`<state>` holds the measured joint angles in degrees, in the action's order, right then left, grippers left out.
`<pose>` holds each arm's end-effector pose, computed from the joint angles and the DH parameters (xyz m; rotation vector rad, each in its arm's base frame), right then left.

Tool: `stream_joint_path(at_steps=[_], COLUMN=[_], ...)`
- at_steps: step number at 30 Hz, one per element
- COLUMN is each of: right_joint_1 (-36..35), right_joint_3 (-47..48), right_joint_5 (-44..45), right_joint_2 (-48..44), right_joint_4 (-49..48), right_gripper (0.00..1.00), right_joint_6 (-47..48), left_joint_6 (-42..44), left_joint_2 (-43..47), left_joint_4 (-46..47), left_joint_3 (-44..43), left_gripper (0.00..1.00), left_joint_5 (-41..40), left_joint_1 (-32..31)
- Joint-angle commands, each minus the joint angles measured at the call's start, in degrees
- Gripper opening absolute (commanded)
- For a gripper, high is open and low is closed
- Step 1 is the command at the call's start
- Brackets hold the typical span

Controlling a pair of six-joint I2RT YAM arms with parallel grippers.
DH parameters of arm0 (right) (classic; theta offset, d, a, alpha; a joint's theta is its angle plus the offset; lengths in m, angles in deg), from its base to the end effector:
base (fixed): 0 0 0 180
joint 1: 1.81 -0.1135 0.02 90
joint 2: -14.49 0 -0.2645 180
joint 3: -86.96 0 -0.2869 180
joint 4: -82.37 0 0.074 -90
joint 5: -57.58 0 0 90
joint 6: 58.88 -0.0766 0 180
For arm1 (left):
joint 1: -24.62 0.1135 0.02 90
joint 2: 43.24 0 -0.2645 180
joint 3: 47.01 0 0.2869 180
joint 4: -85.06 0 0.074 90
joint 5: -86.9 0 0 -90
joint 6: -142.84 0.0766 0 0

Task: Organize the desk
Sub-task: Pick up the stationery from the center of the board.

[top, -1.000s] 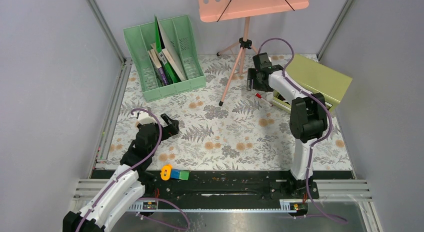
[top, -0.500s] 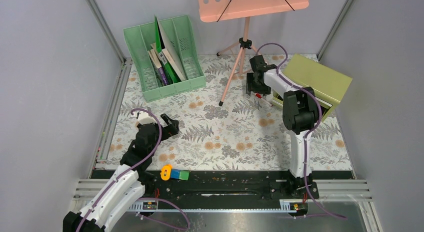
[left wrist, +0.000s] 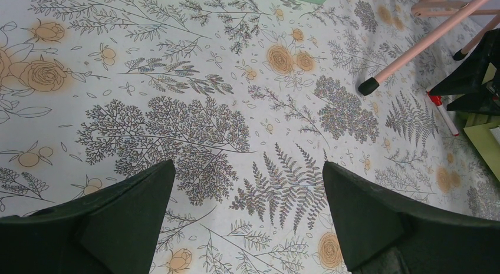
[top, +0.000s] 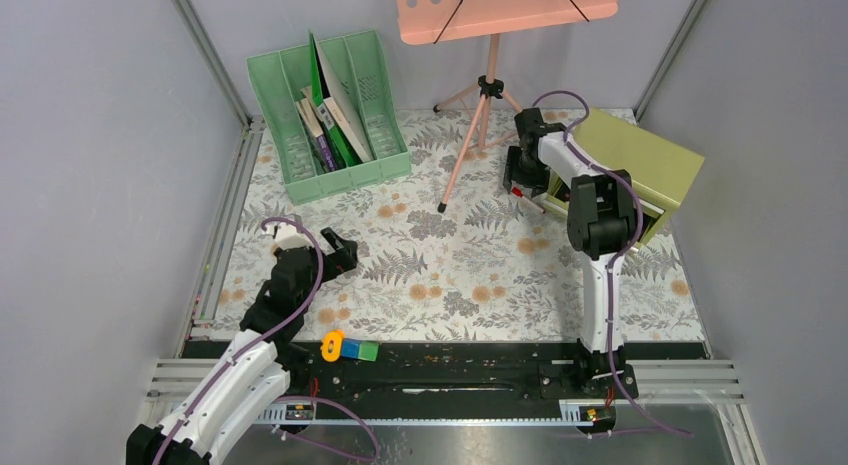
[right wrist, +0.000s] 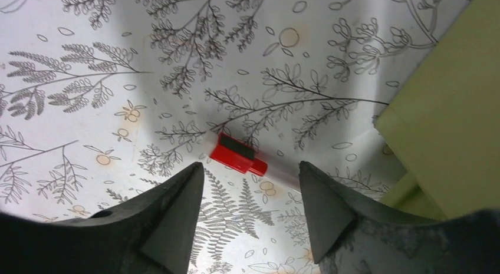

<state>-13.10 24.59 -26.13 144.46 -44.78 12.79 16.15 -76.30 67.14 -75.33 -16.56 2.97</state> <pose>0.5245 0.0962 0.1186 0.1980 2.6885 0.0084 0.2122 -0.0651 0.1769 -0.4123 1.9372 -0.4377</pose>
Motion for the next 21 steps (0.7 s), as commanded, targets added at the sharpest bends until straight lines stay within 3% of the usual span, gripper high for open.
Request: stream_joint_path(at_steps=[1, 13, 21], right_joint_1=[-0.5, -2.3, -3.1], right_joint_3=[7.9, 27.2, 28.8], right_joint_5=[-2.2, -2.8, -5.2], right_joint_2=[3.4, 15.2, 15.9], right_joint_4=[7.7, 22.1, 22.9], right_gripper=[0.63, 0.42, 0.43], right_joint_6=[0.2, 4.4, 5.3], left_joint_6=[-0.3, -0.3, -0.3], left_joint_2=[0.7, 0.8, 0.3], left_joint_4=[3.4, 3.5, 3.6], left_joint_3=[0.6, 0.7, 0.6], left_gripper=[0.99, 0.99, 0.99], left_joint_5=[0.9, 1.0, 1.2], left_joint_1=[0.5, 0.7, 1.0])
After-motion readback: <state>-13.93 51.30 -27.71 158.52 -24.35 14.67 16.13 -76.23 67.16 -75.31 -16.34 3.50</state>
